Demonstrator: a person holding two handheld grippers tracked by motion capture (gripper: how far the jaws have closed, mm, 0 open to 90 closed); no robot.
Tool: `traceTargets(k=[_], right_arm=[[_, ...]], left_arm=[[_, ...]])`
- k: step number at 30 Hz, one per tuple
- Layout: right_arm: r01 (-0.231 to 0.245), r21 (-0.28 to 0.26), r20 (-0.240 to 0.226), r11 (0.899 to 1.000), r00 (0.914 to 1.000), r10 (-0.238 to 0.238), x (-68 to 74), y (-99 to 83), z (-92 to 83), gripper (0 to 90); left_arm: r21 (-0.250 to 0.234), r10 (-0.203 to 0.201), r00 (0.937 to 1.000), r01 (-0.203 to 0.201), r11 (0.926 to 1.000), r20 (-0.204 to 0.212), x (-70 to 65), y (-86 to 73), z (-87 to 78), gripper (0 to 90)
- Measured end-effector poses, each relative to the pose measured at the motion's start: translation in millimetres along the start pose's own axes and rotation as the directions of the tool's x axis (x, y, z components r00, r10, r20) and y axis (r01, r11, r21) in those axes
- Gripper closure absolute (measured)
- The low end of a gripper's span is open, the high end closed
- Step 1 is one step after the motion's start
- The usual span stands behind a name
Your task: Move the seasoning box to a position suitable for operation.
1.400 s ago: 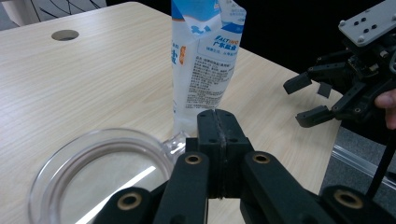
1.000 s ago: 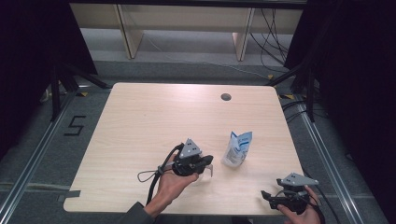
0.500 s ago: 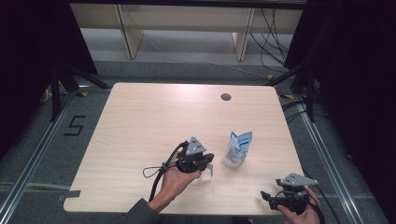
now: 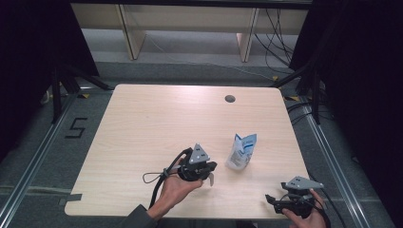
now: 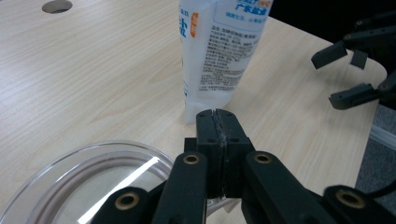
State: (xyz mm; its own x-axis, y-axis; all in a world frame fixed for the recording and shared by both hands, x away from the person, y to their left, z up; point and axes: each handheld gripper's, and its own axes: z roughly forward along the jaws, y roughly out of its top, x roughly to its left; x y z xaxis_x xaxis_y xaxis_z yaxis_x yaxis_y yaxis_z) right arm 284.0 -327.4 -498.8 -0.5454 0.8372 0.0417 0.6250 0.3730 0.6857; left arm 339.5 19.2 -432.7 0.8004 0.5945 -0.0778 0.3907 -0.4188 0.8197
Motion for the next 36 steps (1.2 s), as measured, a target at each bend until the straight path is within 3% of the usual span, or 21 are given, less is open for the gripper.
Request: traceTargets(k=[2,4,5,8,9,11,15,21,22,33,36], right_arm=[[0.023,-0.016,-0.006,1.0,0.9997,-0.023,-1.2,0.3,0.8,21.5],[0.011,-0.008,0.007,1.0,0.9999,-0.011,-0.6,0.1,-0.2,21.4],[0.002,-0.007,0.01,1.0,0.9999,-0.002,-0.5,-0.1,-0.5,21.4],[0.041,-0.003,0.013,0.999,0.9991,-0.041,-2.9,0.8,-0.9,21.4],[0.01,-0.006,0.01,1.0,0.9999,-0.01,-0.6,0.0,-0.3,21.4],[0.009,-0.004,0.007,1.0,0.9999,-0.009,-0.9,0.2,-0.3,21.5],[0.031,-0.01,0.02,0.999,0.9993,-0.031,-2.6,0.4,-0.7,21.4],[0.006,-0.007,0.01,1.0,0.9999,-0.006,-0.6,-0.1,-0.2,21.4],[0.03,-0.008,0.019,1.0,0.9994,-0.03,-2.6,0.3,-0.5,21.4],[0.029,-0.009,0.018,1.0,0.9994,-0.029,-2.5,0.2,-0.5,21.4],[0.028,-0.008,0.017,1.0,0.9995,-0.028,-2.4,0.3,-0.5,21.4]], left_arm=[[0.007,0.019,0.9998,-0.019,0.9998,0.002,-2.7,-3.8,-5.3,88.1],[0.013,0.026,0.9997,-0.026,0.9996,0.004,-4.6,-5.6,-7.5,87.9],[0.019,0.047,0.9989,-0.047,0.9987,-0.001,-6.9,-8.3,-11.0,87.1],[0.021,0.072,0.9974,-0.072,0.9972,0.003,-9.0,-11.5,-16.0,87.0],[0.029,0.08,0.9968,-0.08,0.9963,0.004,-10.4,-13.2,-19.2,86.9],[0.032,0.096,0.9953,-0.097,0.9948,0.004,-11.0,-15.5,-23.1,86.8],[0.045,0.116,0.9932,-0.116,0.9923,-0.01,-12.9,-20.2,-31.6,86.6],[0.05,0.126,0.9919,-0.125,0.9909,-0.019,-10.1,-24.1,-39.7,86.5],[0.054,0.129,0.9916,-0.128,0.9903,-0.012,-8.2,-25.0,-42.8,86.6],[0.065,0.163,0.9865,-0.164,0.9844,0.009,-4.1,-29.9,-51.1,86.2],[0.079,0.184,0.9828,-0.184,0.9797,0.008,-2.1,-29.8,-53.4,85.7]])
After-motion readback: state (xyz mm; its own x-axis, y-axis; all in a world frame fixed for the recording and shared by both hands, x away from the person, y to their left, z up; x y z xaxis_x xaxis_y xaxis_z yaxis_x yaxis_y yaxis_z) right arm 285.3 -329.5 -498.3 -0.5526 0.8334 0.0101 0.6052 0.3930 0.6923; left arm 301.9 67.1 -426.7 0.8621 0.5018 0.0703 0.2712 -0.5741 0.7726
